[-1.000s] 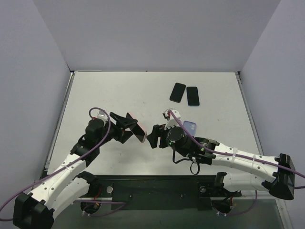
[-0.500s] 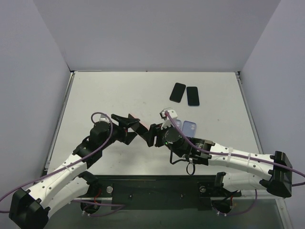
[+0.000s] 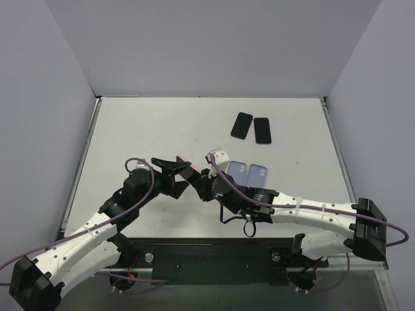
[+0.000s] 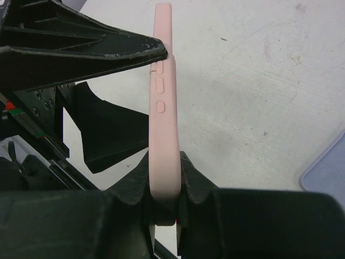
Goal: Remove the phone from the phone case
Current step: Adjust the phone.
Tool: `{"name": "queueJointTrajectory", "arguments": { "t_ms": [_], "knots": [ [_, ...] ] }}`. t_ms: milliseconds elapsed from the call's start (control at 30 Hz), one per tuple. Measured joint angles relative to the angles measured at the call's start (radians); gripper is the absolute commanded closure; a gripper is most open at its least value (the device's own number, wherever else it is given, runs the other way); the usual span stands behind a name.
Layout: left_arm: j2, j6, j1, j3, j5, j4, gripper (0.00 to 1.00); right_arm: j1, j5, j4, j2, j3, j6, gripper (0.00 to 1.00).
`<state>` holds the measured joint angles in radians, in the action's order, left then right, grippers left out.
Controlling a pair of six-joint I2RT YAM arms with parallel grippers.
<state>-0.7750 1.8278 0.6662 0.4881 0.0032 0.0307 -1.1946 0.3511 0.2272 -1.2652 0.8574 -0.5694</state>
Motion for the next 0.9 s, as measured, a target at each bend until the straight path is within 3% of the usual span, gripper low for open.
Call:
{"name": "queueJointTrajectory", "arguments": {
  "t_ms": [33,67,100,133,167,467,700,900],
  "knots": [
    [0.001,0.002,0.001,-0.003,0.0,0.0,0.76,-0.003,-0.001,-0.001,0.0,0.0,0.013,1.0],
    [0.002,0.005,0.002,-0.007,0.001,-0.001,0.65,-0.005,0.0,-0.006,0.0,0.0,0.02,1.0],
    [0.003,0.013,0.004,-0.015,0.001,-0.007,0.43,-0.005,-0.003,-0.008,0.0,0.0,0.023,1.0],
    [0.005,0.018,0.005,-0.021,0.001,-0.015,0.35,-0.005,-0.006,-0.01,0.0,-0.001,0.023,1.0],
    [0.009,0.02,0.006,-0.027,0.001,-0.02,0.2,-0.005,-0.008,-0.011,0.002,-0.003,0.023,1.0],
    [0.108,0.003,0.022,-0.05,0.053,-0.01,0.15,0.064,-0.207,-0.009,0.136,-0.075,0.017,1.0],
    [0.218,-0.044,-0.003,-0.093,0.026,0.017,0.14,0.22,-0.171,-0.159,0.289,-0.101,0.012,1.0],
    [0.22,-0.261,-0.037,-0.067,0.048,0.047,0.17,0.357,-0.336,-0.315,0.343,-0.087,0.041,1.0]
  ]
}}
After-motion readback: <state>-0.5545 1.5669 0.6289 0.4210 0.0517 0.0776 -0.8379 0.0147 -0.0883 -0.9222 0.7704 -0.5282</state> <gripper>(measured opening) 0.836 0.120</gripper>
